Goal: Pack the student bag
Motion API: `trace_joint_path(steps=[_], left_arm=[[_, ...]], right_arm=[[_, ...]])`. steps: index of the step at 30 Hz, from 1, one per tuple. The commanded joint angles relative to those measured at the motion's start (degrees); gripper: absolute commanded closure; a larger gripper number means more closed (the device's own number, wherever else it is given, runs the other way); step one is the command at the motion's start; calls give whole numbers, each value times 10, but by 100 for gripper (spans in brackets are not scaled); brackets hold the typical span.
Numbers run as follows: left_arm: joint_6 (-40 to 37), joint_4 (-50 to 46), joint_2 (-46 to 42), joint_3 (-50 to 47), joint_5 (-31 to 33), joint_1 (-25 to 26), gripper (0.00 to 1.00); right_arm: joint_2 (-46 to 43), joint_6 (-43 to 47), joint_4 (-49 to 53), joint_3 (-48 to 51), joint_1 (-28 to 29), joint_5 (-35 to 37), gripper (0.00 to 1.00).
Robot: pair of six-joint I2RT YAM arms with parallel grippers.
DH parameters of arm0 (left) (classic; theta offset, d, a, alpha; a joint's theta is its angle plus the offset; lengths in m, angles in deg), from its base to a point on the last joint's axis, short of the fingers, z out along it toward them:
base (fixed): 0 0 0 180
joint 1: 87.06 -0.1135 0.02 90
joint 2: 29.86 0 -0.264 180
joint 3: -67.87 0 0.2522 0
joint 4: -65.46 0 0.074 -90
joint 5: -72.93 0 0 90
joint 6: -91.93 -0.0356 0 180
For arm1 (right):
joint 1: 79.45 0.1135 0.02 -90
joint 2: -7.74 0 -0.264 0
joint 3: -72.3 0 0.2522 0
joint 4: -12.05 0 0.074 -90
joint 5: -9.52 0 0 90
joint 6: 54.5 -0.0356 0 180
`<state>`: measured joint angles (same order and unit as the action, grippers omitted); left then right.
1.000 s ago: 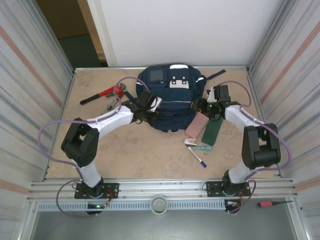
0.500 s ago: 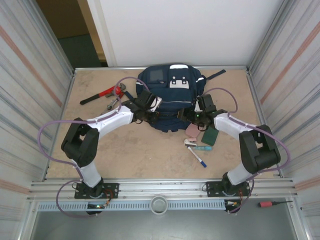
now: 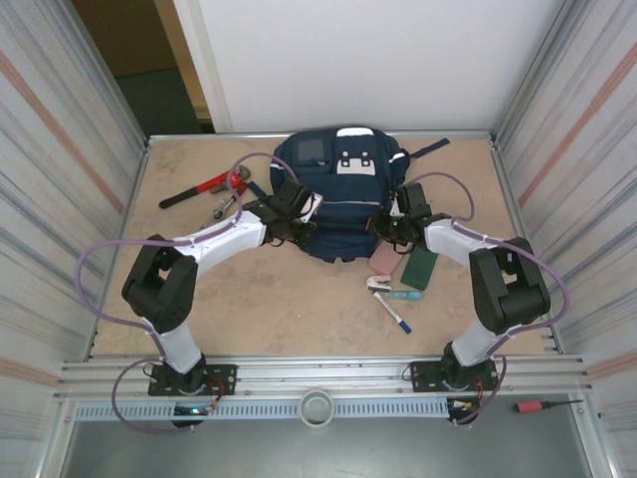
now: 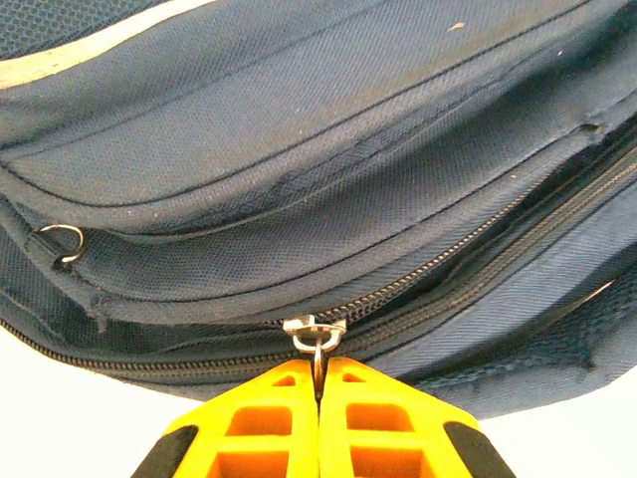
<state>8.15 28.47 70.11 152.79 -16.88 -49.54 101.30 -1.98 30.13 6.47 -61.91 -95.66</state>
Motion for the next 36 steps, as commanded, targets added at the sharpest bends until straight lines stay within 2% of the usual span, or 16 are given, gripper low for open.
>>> trace_joint_path(steps=[1,3,7,12,22,36], left_arm=[[-21,-28,-28,20,49,-4,100],[-30,-38,-34,23,63,-13,100],[-40,-46,-51,24,67,-36,100],[-49,-43,-56,22,47,-66,100],[-64,-4,18,52,-25,-134,100],[-118,48,120,123,-111,-177,100]], right_arm=[[-34,17,-21,-19,-13,-36,94],[-61,31,1,-28,-19,-57,100],[-113,53,50,-37,-41,-92,100],[-148,84,109,-49,-97,-155,100],[-136,138,160,-71,-162,-234,100],[-95,171,190,-87,-184,-252,100]])
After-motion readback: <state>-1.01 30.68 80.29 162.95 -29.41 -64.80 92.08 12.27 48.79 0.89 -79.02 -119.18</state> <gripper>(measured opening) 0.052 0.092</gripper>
